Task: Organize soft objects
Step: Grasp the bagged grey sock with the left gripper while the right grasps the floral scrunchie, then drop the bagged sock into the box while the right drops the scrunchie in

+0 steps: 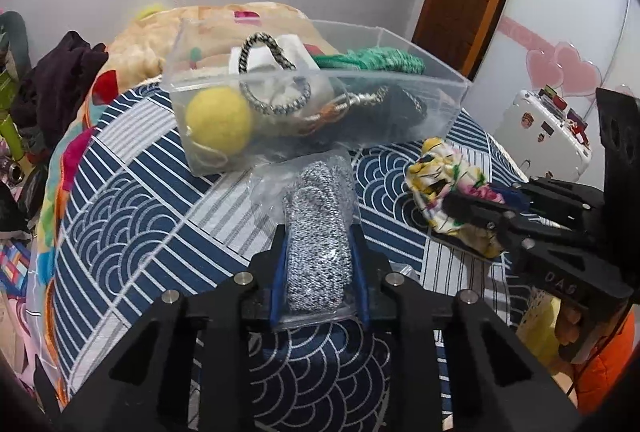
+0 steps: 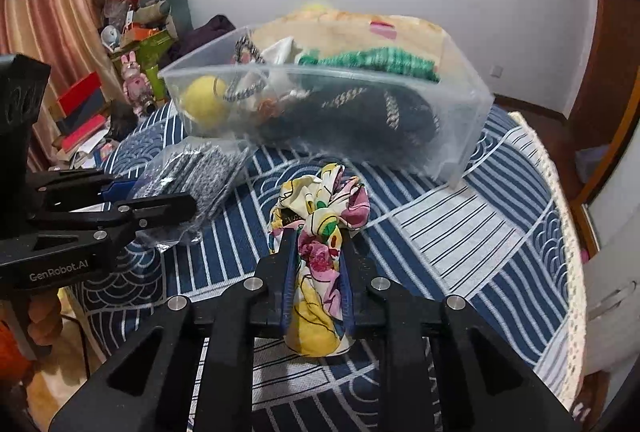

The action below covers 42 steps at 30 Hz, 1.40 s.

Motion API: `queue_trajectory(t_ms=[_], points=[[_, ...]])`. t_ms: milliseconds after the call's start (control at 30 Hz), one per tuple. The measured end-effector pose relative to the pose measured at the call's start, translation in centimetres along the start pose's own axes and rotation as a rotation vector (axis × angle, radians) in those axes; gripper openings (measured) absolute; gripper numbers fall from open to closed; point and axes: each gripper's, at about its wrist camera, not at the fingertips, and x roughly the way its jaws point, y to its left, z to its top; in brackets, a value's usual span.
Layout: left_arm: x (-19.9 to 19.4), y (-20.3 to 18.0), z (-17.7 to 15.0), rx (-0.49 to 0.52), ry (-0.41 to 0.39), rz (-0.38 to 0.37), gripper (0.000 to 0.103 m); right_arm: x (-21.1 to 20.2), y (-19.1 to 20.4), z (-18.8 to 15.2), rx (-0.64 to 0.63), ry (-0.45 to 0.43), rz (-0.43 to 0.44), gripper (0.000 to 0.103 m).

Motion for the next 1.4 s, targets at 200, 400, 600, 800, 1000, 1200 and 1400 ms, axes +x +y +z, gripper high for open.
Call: queue_trajectory(t_ms=[200,400,600,800,1000,1200,1400], points=[[-1.7,-0.1,1.5,0.009,-0.056,0.001,0.028,-1.7,-0.5,1.3,0.017,-0.063,-0.005,0.017],[-3.5,0.0,3.9,0.007,-0.129,0.003,0.028,-3.1,-1.0,3.2,0.03,-0.139,-0.024,0.017],[-4.7,0.1,6.4,0.024,-0.199,0.039,0.028,-4.2,-1.1,5.7,0.026,-0.221,-0.054,0.017],[-4.3,-0.2,9.0,0.039,-0.241,0.073,0.028,-4.1,-1.3,8.1,0.041,-0.272,-0.061,0.017],[-2.0,0.8,10.8,0.015,-0.228,0.113,0.028,-1.9,-0.4,9.8,0.036,-0.263,-0.055,0.017],[0.7,2.7,11.4,-0.027,-0.185,0.152,0.028,1.2,0.3,10.5,0.046,-0.206,-0.017,0.017],[2.9,3.9,11.1,-0.04,-0.149,0.182,0.028,3.9,0.7,10.4,0.055,-0.13,0.001,0.017]])
